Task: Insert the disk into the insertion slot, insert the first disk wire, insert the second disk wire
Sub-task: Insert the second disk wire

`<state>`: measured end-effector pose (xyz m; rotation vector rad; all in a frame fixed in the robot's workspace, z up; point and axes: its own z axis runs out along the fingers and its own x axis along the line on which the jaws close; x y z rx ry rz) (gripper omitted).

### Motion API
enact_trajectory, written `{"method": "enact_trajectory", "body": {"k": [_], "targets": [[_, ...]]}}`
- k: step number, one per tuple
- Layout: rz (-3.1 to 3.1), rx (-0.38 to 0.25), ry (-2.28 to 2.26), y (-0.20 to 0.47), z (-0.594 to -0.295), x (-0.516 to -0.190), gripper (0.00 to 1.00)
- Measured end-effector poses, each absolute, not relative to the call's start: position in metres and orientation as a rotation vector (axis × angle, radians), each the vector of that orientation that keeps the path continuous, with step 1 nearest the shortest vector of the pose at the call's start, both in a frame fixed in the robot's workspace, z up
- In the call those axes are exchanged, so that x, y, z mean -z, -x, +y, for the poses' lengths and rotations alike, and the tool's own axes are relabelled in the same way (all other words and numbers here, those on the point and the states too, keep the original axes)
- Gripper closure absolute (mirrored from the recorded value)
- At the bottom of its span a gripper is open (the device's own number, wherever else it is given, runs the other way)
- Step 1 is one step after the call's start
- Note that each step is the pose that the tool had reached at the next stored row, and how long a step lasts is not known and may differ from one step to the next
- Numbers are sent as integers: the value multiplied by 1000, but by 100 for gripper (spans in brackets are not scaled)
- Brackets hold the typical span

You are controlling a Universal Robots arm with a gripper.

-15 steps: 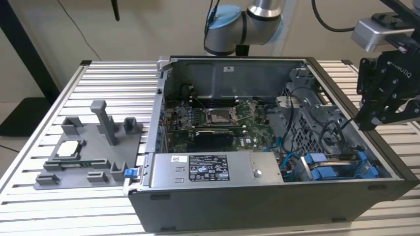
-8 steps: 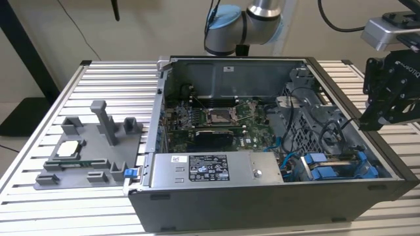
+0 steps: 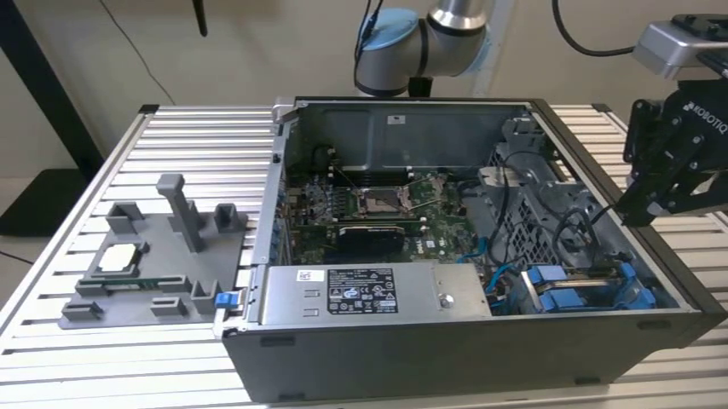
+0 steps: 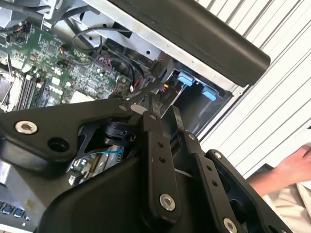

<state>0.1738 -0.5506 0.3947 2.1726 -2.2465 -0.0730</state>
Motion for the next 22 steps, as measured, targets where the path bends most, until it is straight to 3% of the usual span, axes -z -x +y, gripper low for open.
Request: {"method": "enact_trajectory", "body": {"k": [22], "targets": [[-2243,98,-2169,-197,-550,-390,0]]}}
